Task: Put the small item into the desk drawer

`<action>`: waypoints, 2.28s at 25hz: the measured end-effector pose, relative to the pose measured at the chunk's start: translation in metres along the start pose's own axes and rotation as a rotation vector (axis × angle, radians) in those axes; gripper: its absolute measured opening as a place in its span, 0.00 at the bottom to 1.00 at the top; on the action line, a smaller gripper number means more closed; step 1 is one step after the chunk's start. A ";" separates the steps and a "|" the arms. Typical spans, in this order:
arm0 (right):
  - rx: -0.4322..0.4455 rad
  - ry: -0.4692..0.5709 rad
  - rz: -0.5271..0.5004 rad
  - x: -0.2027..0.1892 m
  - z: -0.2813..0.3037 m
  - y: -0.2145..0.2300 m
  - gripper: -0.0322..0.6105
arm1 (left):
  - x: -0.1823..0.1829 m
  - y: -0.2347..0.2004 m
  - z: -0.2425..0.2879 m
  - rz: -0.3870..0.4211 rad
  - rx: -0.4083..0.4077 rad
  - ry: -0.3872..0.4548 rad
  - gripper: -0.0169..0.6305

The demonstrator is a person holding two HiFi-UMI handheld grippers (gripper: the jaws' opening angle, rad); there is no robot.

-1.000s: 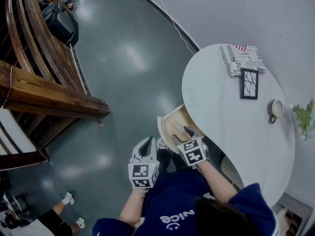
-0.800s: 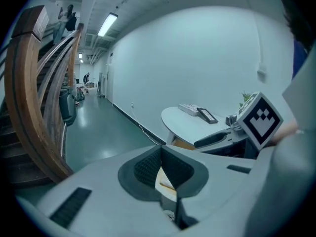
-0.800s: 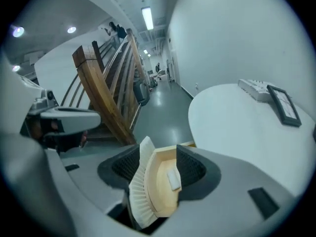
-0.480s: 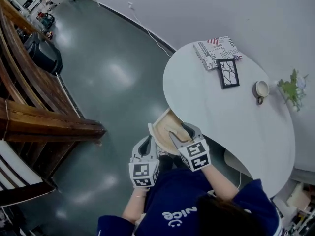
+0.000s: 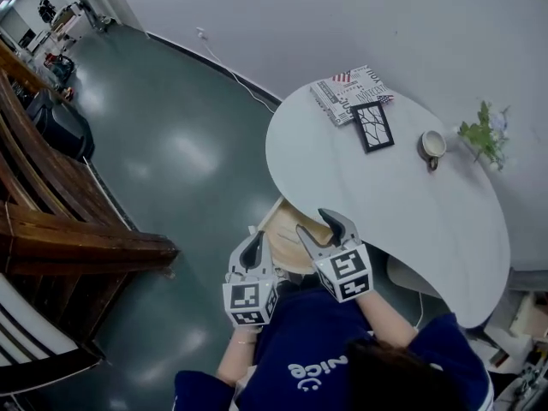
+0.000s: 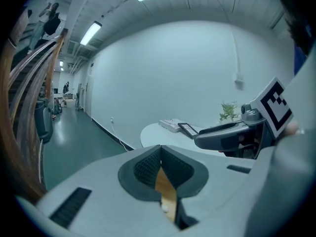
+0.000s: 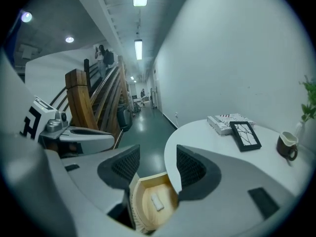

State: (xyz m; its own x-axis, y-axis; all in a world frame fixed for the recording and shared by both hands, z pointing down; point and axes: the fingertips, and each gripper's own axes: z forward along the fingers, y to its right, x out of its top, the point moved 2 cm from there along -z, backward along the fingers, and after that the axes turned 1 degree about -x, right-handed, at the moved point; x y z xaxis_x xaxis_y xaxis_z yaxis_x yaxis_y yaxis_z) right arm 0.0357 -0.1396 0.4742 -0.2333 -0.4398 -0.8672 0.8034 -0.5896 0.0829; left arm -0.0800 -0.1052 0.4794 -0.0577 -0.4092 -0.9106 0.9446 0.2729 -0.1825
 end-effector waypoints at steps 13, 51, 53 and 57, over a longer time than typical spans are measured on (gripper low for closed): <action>-0.081 0.050 -0.004 0.012 -0.020 0.007 0.40 | 0.026 0.010 0.003 0.048 -0.058 0.072 0.03; -0.066 0.116 -0.022 0.012 -0.019 0.001 0.06 | 0.022 0.004 -0.005 0.038 -0.007 0.058 0.03; -0.067 0.115 -0.023 0.011 -0.019 0.002 0.06 | 0.021 0.005 -0.004 0.037 -0.004 0.055 0.03; -0.070 0.118 -0.024 0.009 -0.020 0.002 0.06 | 0.019 0.005 -0.005 0.036 -0.005 0.051 0.03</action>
State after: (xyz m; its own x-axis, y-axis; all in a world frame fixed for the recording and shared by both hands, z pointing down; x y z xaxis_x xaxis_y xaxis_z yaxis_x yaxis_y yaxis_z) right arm 0.0462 -0.1313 0.4569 -0.1902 -0.3415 -0.9204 0.8356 -0.5485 0.0309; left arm -0.0783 -0.1074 0.4598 -0.0407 -0.3540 -0.9343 0.9448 0.2907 -0.1514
